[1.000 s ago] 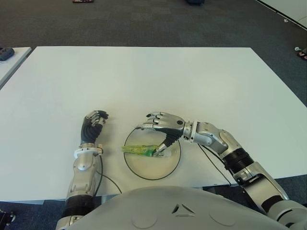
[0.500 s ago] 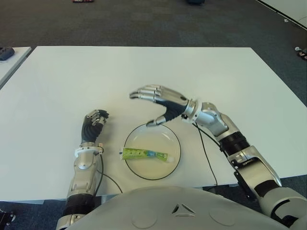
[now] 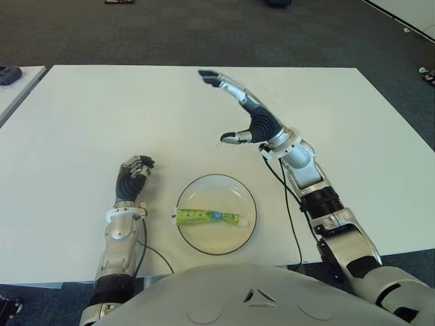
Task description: Put the toothpaste on the table into the plate.
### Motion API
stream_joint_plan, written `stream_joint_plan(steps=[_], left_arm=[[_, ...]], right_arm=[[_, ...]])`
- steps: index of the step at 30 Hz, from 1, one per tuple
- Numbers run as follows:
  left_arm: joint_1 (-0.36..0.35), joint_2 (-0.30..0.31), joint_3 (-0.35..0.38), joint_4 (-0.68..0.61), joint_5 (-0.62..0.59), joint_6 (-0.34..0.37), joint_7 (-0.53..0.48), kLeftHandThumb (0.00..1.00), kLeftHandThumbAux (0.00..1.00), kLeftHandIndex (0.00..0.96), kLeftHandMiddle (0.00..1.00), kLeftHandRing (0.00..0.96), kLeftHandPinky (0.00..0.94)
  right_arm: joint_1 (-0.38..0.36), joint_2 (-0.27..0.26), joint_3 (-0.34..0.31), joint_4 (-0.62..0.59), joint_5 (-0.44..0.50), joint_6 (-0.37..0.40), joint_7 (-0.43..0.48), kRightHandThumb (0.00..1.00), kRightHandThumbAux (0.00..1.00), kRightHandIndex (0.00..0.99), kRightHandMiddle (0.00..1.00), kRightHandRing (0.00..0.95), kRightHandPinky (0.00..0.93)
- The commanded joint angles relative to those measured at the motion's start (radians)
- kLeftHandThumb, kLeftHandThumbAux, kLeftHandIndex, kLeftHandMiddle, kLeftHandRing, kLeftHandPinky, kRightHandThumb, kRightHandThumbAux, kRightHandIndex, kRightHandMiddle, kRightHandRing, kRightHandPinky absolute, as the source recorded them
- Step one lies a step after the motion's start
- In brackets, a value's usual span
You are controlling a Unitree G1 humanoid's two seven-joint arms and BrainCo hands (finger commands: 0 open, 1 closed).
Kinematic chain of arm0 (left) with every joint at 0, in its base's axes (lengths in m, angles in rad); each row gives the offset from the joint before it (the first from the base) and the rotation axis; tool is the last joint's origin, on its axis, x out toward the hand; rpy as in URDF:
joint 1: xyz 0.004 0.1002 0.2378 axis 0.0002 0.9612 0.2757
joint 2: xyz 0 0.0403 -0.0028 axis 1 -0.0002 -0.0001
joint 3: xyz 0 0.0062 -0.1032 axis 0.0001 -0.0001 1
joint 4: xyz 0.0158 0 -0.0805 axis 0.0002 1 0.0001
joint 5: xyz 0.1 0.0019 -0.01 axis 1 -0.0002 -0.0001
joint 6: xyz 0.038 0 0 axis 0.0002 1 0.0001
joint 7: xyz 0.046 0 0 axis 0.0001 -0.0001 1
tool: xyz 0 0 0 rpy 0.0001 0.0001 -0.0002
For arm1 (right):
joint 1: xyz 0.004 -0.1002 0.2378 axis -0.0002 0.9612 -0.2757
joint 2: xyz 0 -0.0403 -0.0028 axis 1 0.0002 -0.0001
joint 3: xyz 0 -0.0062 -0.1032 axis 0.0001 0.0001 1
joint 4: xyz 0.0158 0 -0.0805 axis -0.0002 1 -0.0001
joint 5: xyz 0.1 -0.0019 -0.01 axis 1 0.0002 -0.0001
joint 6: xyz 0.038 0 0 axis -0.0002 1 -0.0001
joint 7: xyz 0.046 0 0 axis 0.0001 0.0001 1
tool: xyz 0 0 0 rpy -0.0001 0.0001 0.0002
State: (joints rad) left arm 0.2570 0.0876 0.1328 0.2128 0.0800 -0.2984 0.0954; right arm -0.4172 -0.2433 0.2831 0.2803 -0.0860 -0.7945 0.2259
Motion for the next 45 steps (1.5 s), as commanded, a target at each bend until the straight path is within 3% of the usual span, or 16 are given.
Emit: stream_joint_plan(steps=[1,5,9,19,31,34,38,45], left_arm=[[-0.013,0.003,-0.011,0.029,0.012,-0.013,0.003,0.707,0.72,0.421,0.447,0.441,0.44],[-0.016,0.009,-0.009,0.03,0.007,-0.012,-0.005,0.707,0.721,0.421,0.45,0.441,0.436],[-0.014,0.011,-0.008,0.024,-0.001,-0.001,-0.012,0.706,0.721,0.421,0.442,0.434,0.43],[-0.023,0.012,-0.005,0.037,-0.014,-0.011,-0.016,0.705,0.722,0.419,0.428,0.425,0.422],[-0.046,0.009,-0.01,0.074,-0.018,-0.046,-0.018,0.708,0.722,0.42,0.454,0.45,0.445],[-0.05,0.009,-0.01,0.081,-0.021,-0.056,-0.019,0.709,0.722,0.42,0.46,0.455,0.449],[-0.057,0.009,-0.01,0.093,-0.018,-0.077,-0.017,0.709,0.722,0.422,0.472,0.469,0.468],[-0.064,0.015,-0.007,0.106,-0.026,-0.083,-0.028,0.711,0.72,0.423,0.488,0.485,0.478]], right_arm=[[0.102,0.066,-0.07,-0.003,0.01,-0.002,-0.09,0.118,0.402,0.0,0.0,0.0,0.03],[0.209,0.153,-0.103,-0.057,0.062,0.032,-0.157,0.103,0.438,0.0,0.0,0.0,0.05],[0.275,0.198,-0.142,-0.113,0.055,0.072,-0.212,0.094,0.48,0.008,0.034,0.026,0.089],[0.375,0.235,-0.229,-0.177,-0.029,0.111,-0.319,0.101,0.591,0.101,0.113,0.088,0.128],[0.492,0.29,-0.265,-0.219,-0.085,0.207,-0.416,0.041,0.759,0.187,0.143,0.116,0.164],[0.503,0.296,-0.267,-0.164,-0.108,0.19,-0.442,0.04,0.791,0.202,0.15,0.125,0.172],[0.462,0.257,-0.301,0.096,-0.103,0.134,-0.469,0.036,0.801,0.209,0.16,0.133,0.175],[0.457,0.237,-0.31,0.143,-0.082,0.16,-0.454,0.015,0.785,0.195,0.157,0.141,0.197]])
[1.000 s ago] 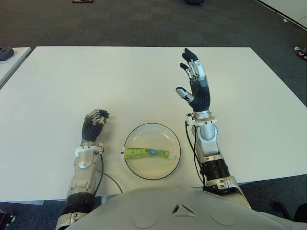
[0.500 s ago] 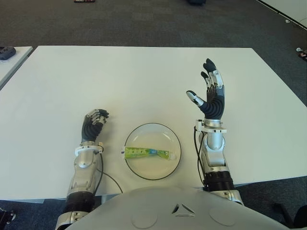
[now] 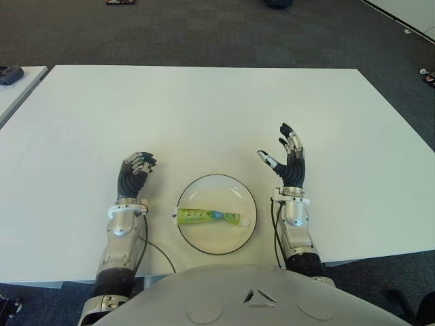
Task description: Put the toothpaste on the table into the plate.
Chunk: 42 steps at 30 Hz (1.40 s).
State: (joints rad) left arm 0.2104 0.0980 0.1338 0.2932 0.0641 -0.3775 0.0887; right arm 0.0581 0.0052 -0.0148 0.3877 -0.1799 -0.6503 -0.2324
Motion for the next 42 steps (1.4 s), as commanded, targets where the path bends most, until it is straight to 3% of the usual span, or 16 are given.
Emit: stream_joint_plan(steps=[1,9,15,18,22,29,42], left_arm=[[-0.018,0.006,-0.006,0.029,-0.013,-0.009,-0.024,0.711,0.72,0.423,0.488,0.486,0.479],[-0.018,0.013,-0.001,0.033,-0.016,-0.01,-0.025,0.711,0.721,0.423,0.489,0.489,0.475],[-0.016,0.014,-0.001,0.024,-0.012,0.001,-0.021,0.711,0.721,0.422,0.486,0.486,0.469],[-0.015,0.016,-0.001,0.017,-0.013,0.012,-0.024,0.71,0.721,0.423,0.485,0.482,0.461],[-0.014,0.014,0.0,0.013,-0.013,0.014,-0.019,0.71,0.72,0.423,0.483,0.478,0.461],[-0.016,0.015,0.002,0.006,-0.013,0.02,-0.019,0.708,0.721,0.422,0.471,0.46,0.441],[-0.023,0.031,-0.002,0.01,0.013,0.023,-0.013,0.707,0.721,0.422,0.468,0.462,0.453]], right_arm=[[-0.003,-0.008,-0.012,0.031,0.021,0.018,0.009,0.015,0.788,0.195,0.159,0.144,0.199],[0.033,0.008,-0.024,0.047,0.059,0.038,0.014,0.065,0.858,0.228,0.199,0.19,0.249],[0.019,0.012,-0.051,0.126,0.061,0.041,-0.022,0.118,0.92,0.373,0.288,0.238,0.26],[0.012,0.019,-0.057,0.138,0.063,0.061,-0.032,0.501,0.797,0.403,0.334,0.276,0.297],[0.01,0.037,-0.058,0.116,0.085,0.109,-0.025,0.651,0.75,0.416,0.379,0.332,0.374],[0.018,0.045,-0.044,0.086,0.086,0.137,-0.006,0.689,0.737,0.424,0.421,0.39,0.424],[0.015,0.032,-0.019,0.092,0.065,0.089,0.03,0.69,0.733,0.43,0.44,0.421,0.449]])
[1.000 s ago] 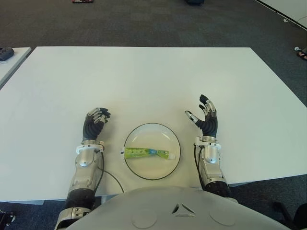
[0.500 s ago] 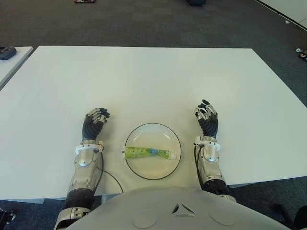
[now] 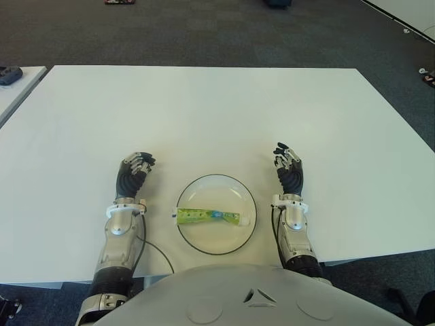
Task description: Put the toothpaste on the table into the plate.
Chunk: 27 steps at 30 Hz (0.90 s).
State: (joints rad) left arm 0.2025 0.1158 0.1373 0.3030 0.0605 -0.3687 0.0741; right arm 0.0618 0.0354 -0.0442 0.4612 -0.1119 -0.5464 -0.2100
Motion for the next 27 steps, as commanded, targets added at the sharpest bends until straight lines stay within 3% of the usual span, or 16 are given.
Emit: stream_joint_plan(steps=[1,27], left_arm=[[-0.015,0.014,-0.006,0.0,0.017,0.014,0.001,0.707,0.722,0.422,0.469,0.462,0.451],[-0.019,0.019,-0.011,0.0,0.022,0.027,0.0,0.708,0.72,0.422,0.48,0.459,0.411]], right_arm=[[0.012,0.001,0.011,0.018,-0.004,-0.015,0.008,0.69,0.733,0.43,0.442,0.423,0.45],[0.028,0.0,0.027,-0.051,-0.001,0.054,0.02,0.697,0.732,0.426,0.443,0.427,0.445]])
